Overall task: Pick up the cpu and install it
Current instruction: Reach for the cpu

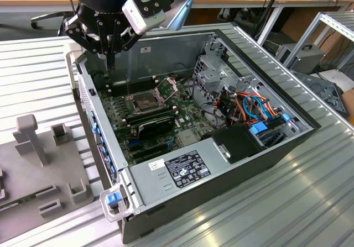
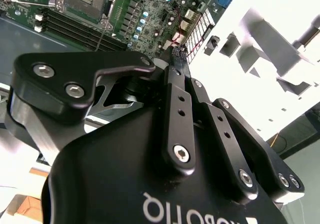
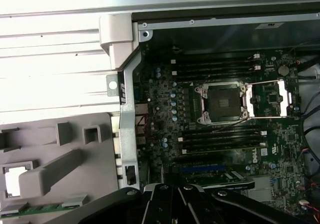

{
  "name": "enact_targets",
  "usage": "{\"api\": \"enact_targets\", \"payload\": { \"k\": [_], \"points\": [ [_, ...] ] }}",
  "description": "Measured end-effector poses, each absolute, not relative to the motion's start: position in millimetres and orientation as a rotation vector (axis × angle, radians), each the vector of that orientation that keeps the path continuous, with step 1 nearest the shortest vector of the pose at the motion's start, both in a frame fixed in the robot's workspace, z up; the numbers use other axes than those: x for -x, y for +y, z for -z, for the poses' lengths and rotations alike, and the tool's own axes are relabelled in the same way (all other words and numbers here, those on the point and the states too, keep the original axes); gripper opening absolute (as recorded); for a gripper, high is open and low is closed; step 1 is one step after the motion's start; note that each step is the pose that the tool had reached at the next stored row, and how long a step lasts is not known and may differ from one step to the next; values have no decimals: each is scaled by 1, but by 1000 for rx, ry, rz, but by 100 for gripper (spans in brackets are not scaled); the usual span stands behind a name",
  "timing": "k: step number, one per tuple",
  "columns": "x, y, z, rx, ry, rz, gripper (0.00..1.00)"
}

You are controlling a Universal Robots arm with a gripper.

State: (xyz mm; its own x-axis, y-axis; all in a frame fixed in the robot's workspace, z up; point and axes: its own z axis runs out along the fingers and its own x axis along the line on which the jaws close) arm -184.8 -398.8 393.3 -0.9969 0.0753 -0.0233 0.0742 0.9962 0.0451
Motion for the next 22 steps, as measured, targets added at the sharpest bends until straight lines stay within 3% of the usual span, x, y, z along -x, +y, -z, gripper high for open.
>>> {"api": "enact_targets", "payload": {
  "k": [22],
  "points": [
    [191,-399,-393,-117,3114,-69,11]
  ]
}}
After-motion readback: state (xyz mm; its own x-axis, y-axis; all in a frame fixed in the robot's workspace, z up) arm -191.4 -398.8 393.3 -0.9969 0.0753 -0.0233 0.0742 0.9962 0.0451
